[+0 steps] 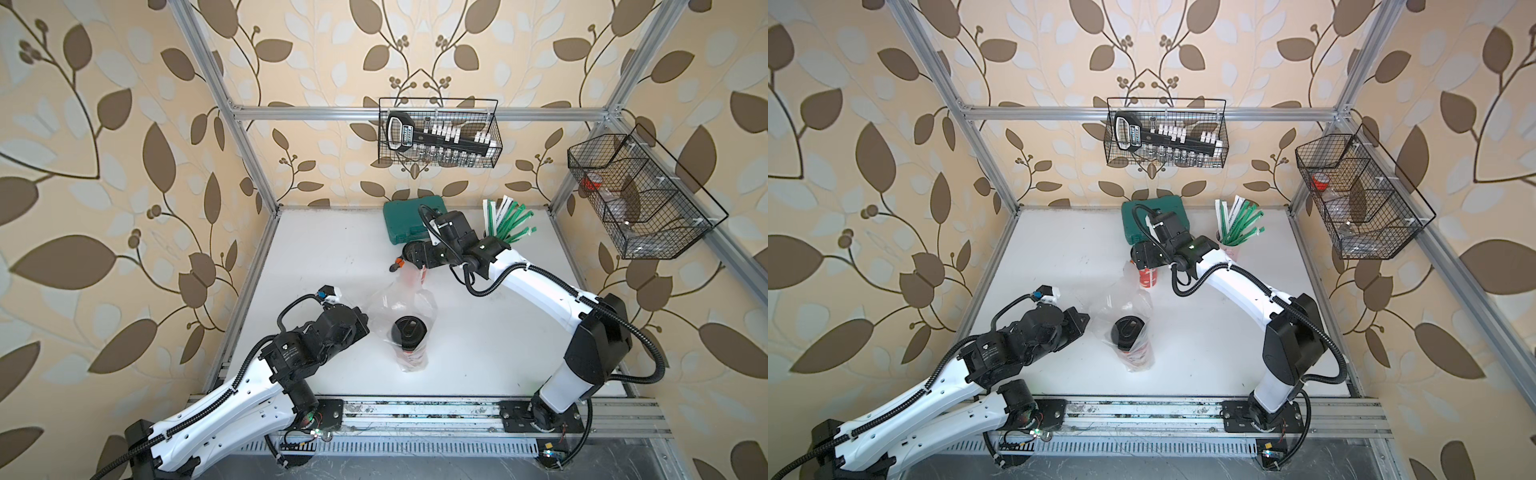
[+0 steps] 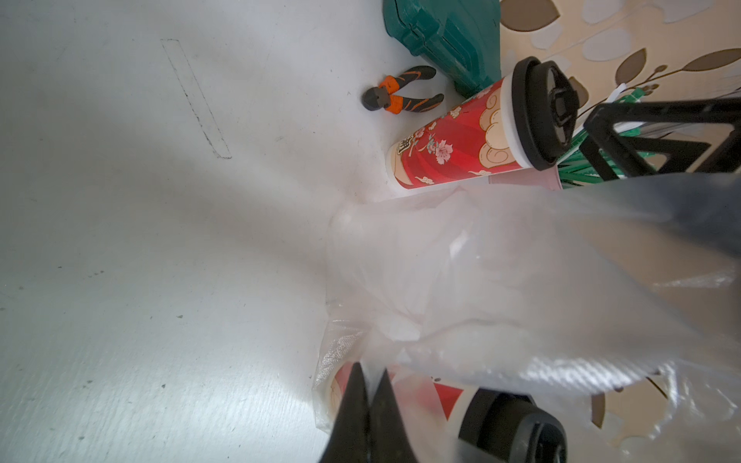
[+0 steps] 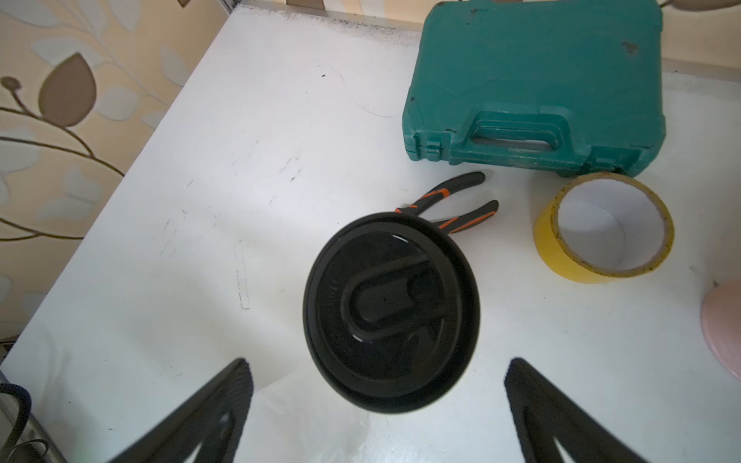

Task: Pack milk tea into plastic carrier bags
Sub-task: Pick up the milk tea cup at the center of the board.

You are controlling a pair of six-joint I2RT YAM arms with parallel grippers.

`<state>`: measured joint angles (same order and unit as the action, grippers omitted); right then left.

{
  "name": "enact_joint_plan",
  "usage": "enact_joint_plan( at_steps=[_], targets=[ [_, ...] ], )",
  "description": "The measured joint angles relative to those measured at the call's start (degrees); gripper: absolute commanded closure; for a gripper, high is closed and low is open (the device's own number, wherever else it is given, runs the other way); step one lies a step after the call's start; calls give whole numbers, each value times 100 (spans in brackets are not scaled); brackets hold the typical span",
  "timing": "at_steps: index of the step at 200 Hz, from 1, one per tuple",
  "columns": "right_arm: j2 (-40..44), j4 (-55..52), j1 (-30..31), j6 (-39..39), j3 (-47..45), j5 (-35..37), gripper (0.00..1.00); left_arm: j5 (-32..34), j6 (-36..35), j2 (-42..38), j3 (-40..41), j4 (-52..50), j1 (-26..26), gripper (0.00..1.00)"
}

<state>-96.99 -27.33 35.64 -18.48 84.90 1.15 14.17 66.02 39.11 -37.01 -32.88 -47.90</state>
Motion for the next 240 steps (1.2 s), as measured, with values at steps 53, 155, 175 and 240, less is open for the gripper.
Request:
enact_joint_plan(
  at_steps=[53, 155, 175, 240],
  targets=[
    [-313, 83, 37, 98, 234, -28, 0, 0, 0, 0, 0, 0, 0, 100],
    [-649, -46, 142, 210, 516, 317, 0, 0, -2, -22, 0, 0, 0, 100],
    [-658, -155, 216, 210, 612, 501, 0, 0, -2, -61, 0, 0, 0, 100],
    [-658, -249, 352, 232, 763, 892, 0, -2, -4, -81, 0, 0, 0, 100]
  ],
)
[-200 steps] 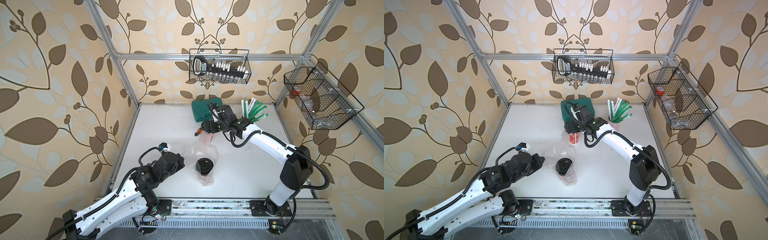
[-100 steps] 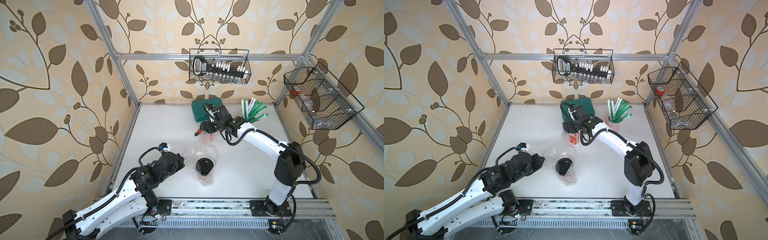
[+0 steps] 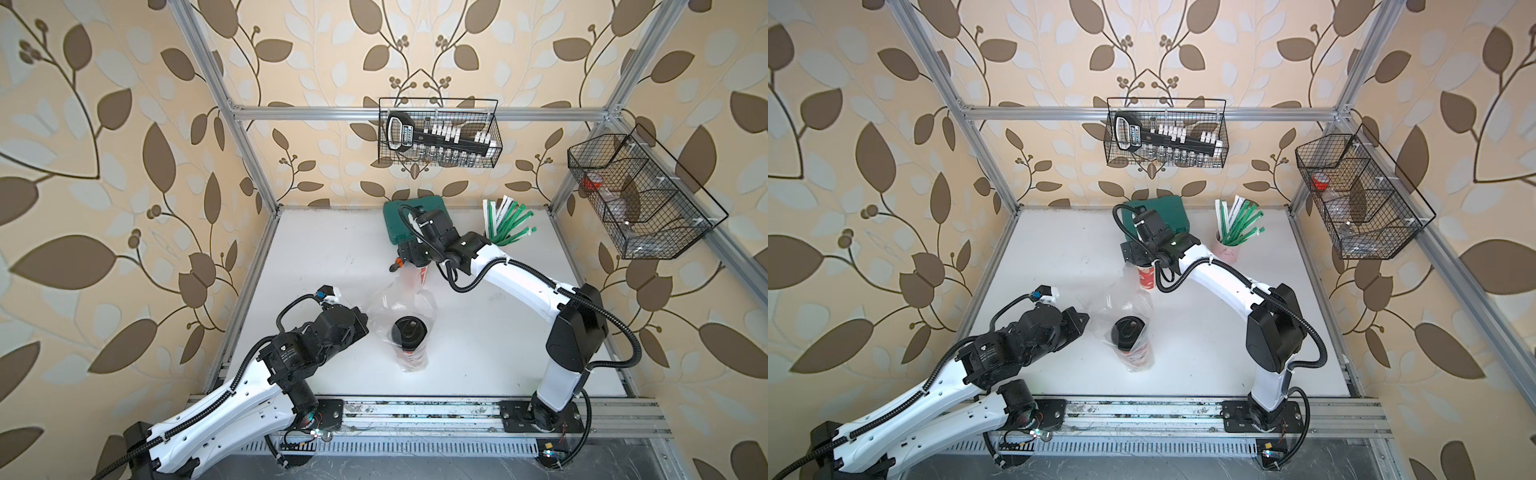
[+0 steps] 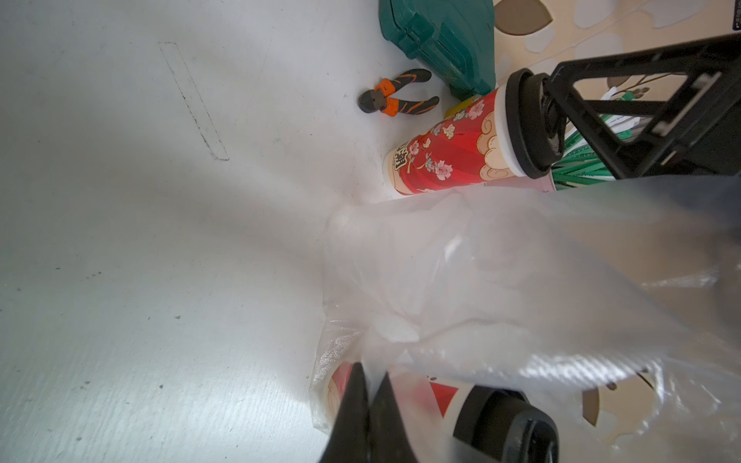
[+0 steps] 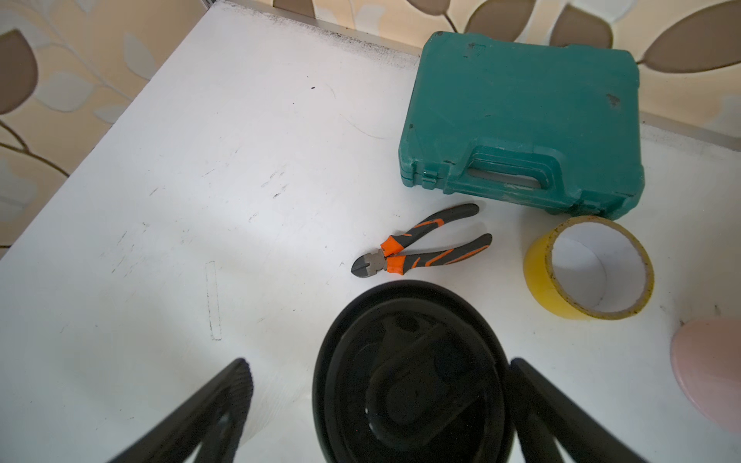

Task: Pack milk tea into plastic carrier bags
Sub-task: Pick up the milk tea cup at the center of the board.

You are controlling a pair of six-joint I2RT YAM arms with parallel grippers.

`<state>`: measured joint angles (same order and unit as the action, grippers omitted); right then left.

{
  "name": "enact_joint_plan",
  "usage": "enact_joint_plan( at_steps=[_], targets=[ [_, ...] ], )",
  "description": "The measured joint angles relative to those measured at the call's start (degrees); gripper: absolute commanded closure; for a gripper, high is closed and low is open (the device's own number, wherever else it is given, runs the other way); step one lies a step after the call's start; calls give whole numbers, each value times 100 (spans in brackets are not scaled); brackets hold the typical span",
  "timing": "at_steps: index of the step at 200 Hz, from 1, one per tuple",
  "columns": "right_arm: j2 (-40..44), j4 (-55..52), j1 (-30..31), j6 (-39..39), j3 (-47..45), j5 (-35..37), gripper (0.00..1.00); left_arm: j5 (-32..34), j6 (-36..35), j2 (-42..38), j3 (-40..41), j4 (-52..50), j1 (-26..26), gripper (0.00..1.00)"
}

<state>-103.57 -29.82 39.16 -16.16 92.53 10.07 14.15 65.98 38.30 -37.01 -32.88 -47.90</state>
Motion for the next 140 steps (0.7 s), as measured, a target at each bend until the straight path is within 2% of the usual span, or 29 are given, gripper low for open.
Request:
enact_joint_plan(
  at_steps=[140],
  targets=[
    [-269, -85, 0, -28, 0, 155, 0, 2, -4, -2, 0, 2, 37, 100]
  ],
)
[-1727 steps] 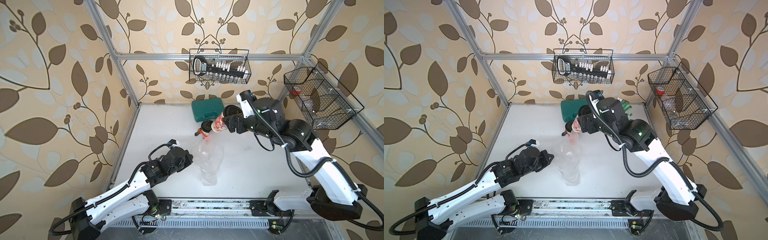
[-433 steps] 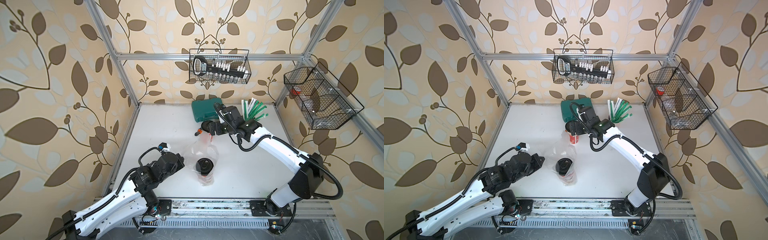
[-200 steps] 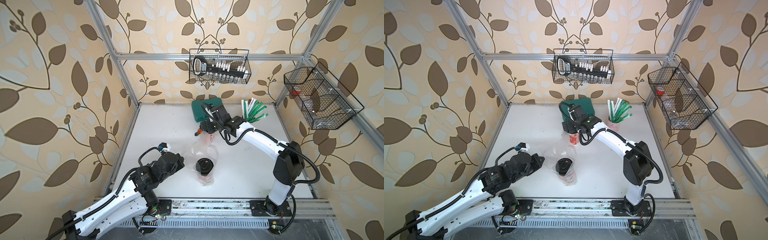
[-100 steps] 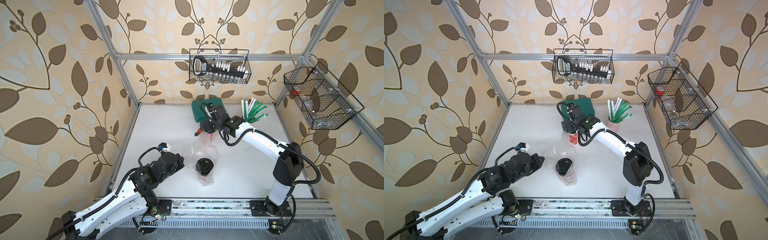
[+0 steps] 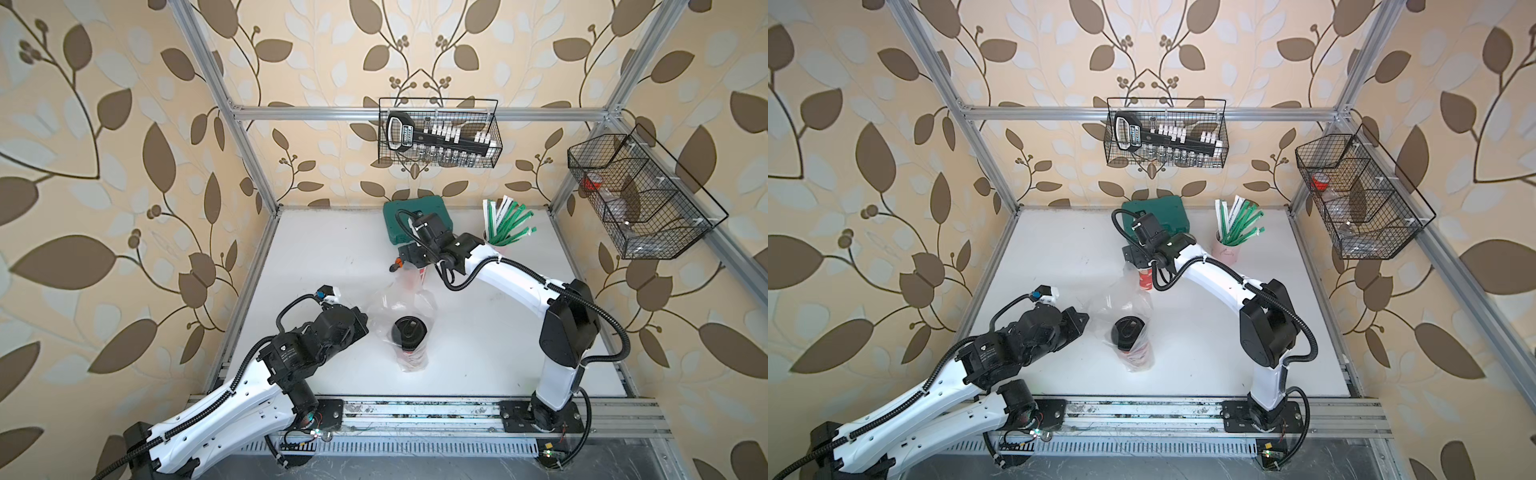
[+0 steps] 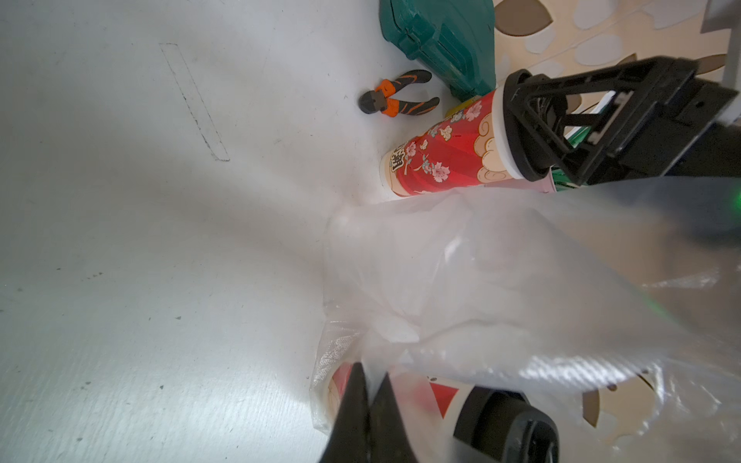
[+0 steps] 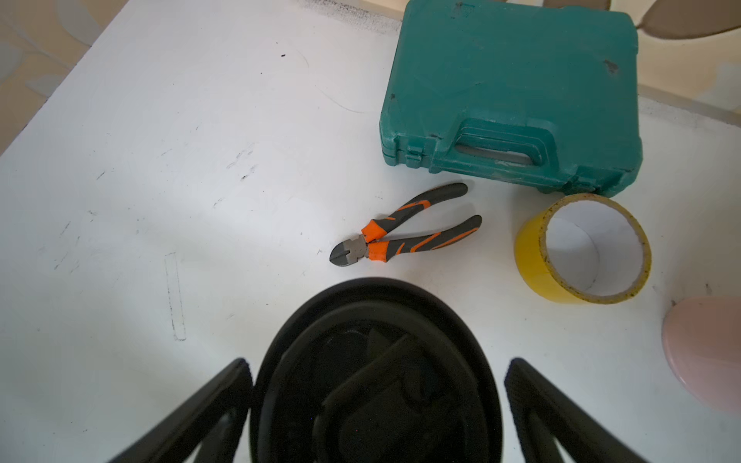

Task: Pack milk tea into plastic carrier bags
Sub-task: Pick up the milk tea cup at the center of the board.

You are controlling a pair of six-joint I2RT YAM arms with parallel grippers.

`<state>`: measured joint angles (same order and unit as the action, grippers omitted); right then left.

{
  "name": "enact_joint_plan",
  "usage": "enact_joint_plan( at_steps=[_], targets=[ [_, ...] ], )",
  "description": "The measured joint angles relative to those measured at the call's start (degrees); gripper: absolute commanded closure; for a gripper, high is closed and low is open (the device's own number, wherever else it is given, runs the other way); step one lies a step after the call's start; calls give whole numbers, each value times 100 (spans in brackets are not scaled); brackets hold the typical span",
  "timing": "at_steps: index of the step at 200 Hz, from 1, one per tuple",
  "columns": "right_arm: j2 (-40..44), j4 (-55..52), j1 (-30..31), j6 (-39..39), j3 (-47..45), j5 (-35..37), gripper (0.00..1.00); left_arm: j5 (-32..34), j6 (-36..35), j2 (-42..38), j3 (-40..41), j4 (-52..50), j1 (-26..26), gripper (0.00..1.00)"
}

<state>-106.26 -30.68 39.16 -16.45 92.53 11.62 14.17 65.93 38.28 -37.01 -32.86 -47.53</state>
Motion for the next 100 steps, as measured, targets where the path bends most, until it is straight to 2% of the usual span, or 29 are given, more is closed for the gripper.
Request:
enact_joint_plan(
  at_steps=[100],
  targets=[
    [-267, -17, 0, -26, 22, 0, 1, 0, 0, -4, 0, -2, 0, 100]
  ],
)
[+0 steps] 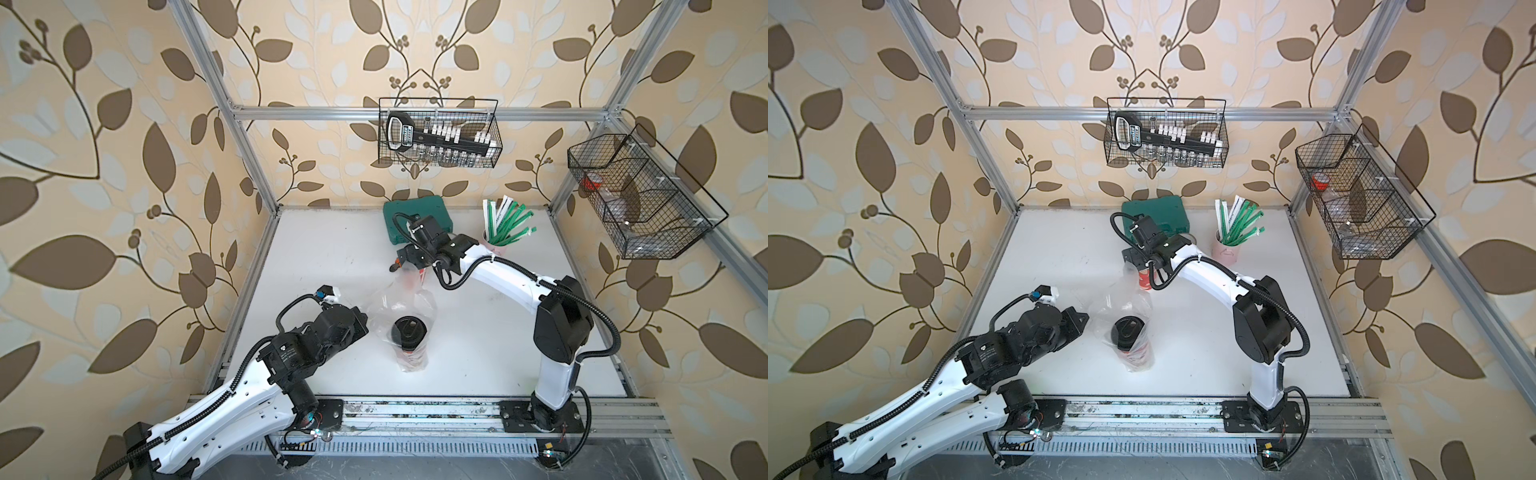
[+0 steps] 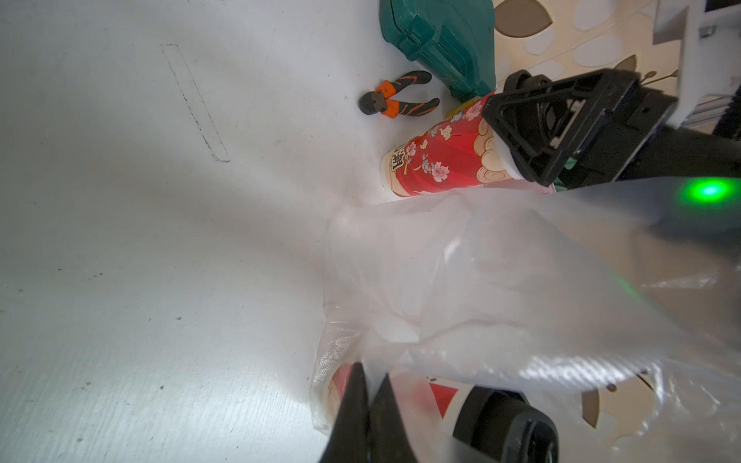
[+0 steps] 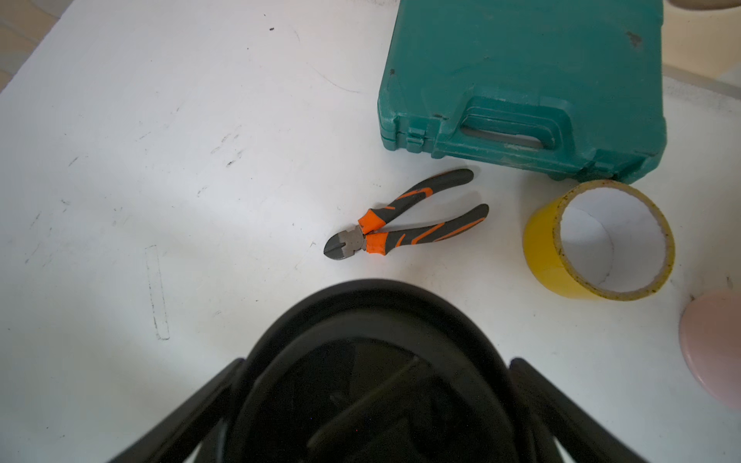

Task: Pack milk tea into plastic carrier bags
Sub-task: Pick up the milk tea cup at the center of the board.

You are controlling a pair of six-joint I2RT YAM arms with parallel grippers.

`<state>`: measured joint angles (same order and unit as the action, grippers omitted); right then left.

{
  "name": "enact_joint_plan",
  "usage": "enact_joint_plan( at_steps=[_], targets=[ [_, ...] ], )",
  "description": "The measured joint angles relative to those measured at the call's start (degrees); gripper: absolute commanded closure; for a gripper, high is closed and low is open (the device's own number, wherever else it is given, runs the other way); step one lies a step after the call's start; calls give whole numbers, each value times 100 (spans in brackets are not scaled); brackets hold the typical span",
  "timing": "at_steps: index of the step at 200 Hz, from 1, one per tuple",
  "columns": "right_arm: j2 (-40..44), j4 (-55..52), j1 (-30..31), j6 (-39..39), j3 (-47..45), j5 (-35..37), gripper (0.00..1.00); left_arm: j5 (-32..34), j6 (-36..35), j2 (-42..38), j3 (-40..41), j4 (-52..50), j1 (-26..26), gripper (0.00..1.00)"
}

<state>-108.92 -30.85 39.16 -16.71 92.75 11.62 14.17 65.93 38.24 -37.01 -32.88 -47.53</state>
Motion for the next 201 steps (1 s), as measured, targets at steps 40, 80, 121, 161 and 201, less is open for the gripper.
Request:
enact_joint_plan(
  at_steps=[40, 80, 121, 161, 201],
  targets=[
    [-9, -26, 0, -35, 76, 7, 5, 0, 0, 0, 0, 0, 0, 100],
    [74, -90, 0, -39, 96, 33, 7, 0, 0, 0, 0, 2, 0, 100],
    [619, -422, 2, -17, 166, 46, 13, 0, 0, 0, 0, 2, 0, 100],
    [1386, -885, 205, 35, 748, 155, 18, 0, 0, 20, 0, 4, 0, 100],
    [2288, -1185, 662, 52, 1180, 186, 20, -2, 0, 136, 0, 9, 0, 100]
  ],
)
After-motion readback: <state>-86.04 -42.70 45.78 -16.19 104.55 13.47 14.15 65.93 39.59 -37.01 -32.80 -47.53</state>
